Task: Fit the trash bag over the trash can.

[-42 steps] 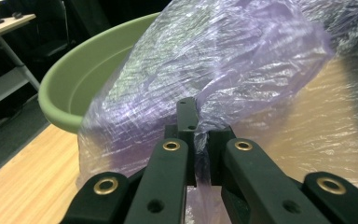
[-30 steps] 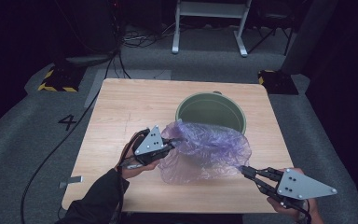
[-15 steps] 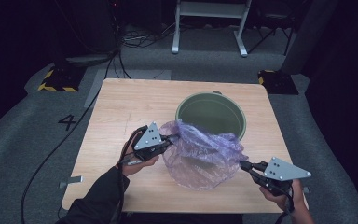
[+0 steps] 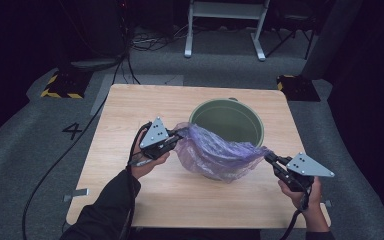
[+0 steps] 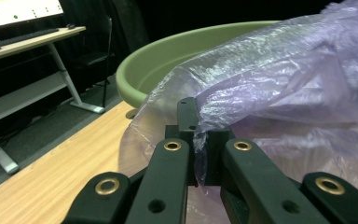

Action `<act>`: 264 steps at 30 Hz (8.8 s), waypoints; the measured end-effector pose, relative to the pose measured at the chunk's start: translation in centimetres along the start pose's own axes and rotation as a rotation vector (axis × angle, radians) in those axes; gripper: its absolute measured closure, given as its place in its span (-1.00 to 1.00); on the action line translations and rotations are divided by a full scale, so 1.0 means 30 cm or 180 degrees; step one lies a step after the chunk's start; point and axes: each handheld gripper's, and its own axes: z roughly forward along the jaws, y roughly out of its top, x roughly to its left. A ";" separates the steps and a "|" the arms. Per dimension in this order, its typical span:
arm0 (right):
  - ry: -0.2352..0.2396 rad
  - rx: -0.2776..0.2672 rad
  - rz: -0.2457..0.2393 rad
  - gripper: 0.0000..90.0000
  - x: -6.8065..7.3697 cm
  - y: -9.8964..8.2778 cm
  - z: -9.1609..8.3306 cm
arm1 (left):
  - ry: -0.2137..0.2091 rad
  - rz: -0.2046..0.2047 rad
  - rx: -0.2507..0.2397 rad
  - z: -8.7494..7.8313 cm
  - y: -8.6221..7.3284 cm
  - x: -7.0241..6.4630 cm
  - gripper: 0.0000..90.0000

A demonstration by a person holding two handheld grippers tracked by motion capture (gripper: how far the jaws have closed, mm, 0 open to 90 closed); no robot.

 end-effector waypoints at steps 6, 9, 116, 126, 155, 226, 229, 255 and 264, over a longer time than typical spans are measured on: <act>0.0103 -0.0105 0.0027 -0.19 0.032 0.015 -0.049 | -0.0046 -0.0015 -0.0001 0.002 0.009 -0.005 0.98; 0.0099 -0.0159 -0.0011 -0.43 0.056 0.028 -0.077 | -0.0058 -0.0015 0.0008 -0.002 0.011 -0.008 0.98; -0.0076 0.0402 0.1132 -0.19 -0.396 -0.067 0.209 | -0.0011 -0.0651 0.0345 -0.026 -0.194 0.271 -0.40; -0.0451 0.0505 0.0645 -0.35 -0.404 0.006 0.098 | -0.0614 -0.0209 0.0350 -0.031 -0.099 0.114 -0.54; 0.0881 -0.0149 -0.0097 -0.46 -0.138 0.087 0.019 | -0.0658 0.0208 0.0653 0.109 -0.146 0.001 0.98; 0.0449 0.0546 0.0512 -0.58 -0.212 -0.202 0.038 | -0.0229 -0.0314 0.1258 -0.127 -0.367 -0.004 -0.64; 0.0413 0.0585 0.0465 -0.56 -0.221 -0.206 0.011 | -0.0196 -0.0373 0.1284 -0.152 -0.390 -0.008 -0.64; 0.0393 0.0133 0.0171 -0.55 -0.188 0.154 -0.018 | -0.0219 -0.0464 0.1614 -0.184 -0.474 -0.043 -0.65; 0.0565 0.0189 -0.0073 -0.56 -0.144 0.311 0.089 | -0.0253 -0.0503 0.1613 -0.187 -0.489 -0.039 -0.65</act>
